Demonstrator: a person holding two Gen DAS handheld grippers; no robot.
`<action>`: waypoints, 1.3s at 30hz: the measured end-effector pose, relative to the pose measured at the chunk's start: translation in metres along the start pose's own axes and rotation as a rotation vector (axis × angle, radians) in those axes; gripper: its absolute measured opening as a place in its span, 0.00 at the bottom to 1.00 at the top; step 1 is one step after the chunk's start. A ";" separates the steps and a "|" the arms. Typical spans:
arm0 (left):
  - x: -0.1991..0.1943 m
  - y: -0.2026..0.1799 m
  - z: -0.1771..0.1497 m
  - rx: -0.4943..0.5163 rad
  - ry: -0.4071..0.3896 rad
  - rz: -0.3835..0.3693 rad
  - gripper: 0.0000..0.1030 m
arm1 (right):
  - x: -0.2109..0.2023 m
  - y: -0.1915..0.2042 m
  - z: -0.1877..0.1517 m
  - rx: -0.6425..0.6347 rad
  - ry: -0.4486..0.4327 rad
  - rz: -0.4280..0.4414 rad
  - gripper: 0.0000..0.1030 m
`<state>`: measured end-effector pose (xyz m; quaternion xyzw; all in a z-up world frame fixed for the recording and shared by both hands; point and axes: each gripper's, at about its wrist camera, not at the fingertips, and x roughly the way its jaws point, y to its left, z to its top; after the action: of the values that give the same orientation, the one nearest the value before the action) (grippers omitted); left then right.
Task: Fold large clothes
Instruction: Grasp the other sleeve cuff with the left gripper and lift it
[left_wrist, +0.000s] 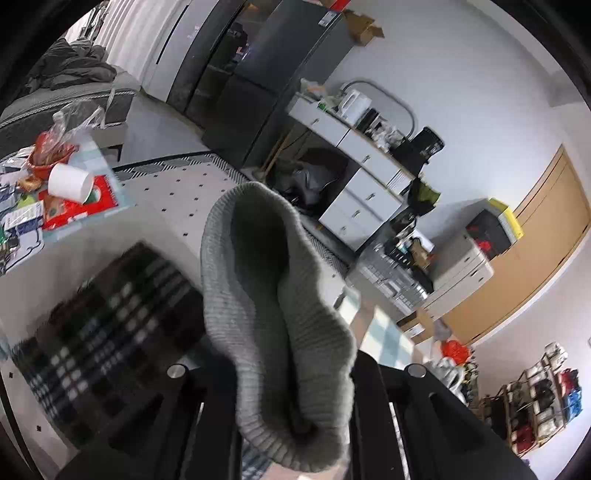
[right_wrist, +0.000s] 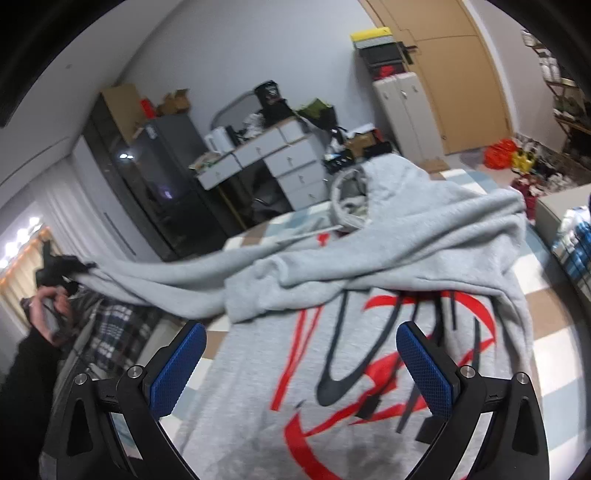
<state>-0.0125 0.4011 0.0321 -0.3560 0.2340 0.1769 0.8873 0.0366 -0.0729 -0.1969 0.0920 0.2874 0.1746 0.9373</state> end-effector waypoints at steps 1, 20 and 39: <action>-0.002 -0.003 0.005 0.002 -0.010 -0.009 0.07 | 0.002 -0.002 0.000 0.004 0.009 -0.017 1.00; -0.049 -0.166 -0.015 0.338 -0.093 -0.290 0.02 | 0.011 -0.052 0.006 0.179 0.055 -0.189 1.00; 0.013 -0.337 -0.238 0.713 0.344 -0.550 0.02 | -0.026 -0.109 0.020 0.350 0.010 -0.324 1.00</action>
<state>0.0916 0.0024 0.0581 -0.1024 0.3207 -0.2171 0.9163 0.0579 -0.1847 -0.1975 0.2048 0.3287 -0.0303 0.9215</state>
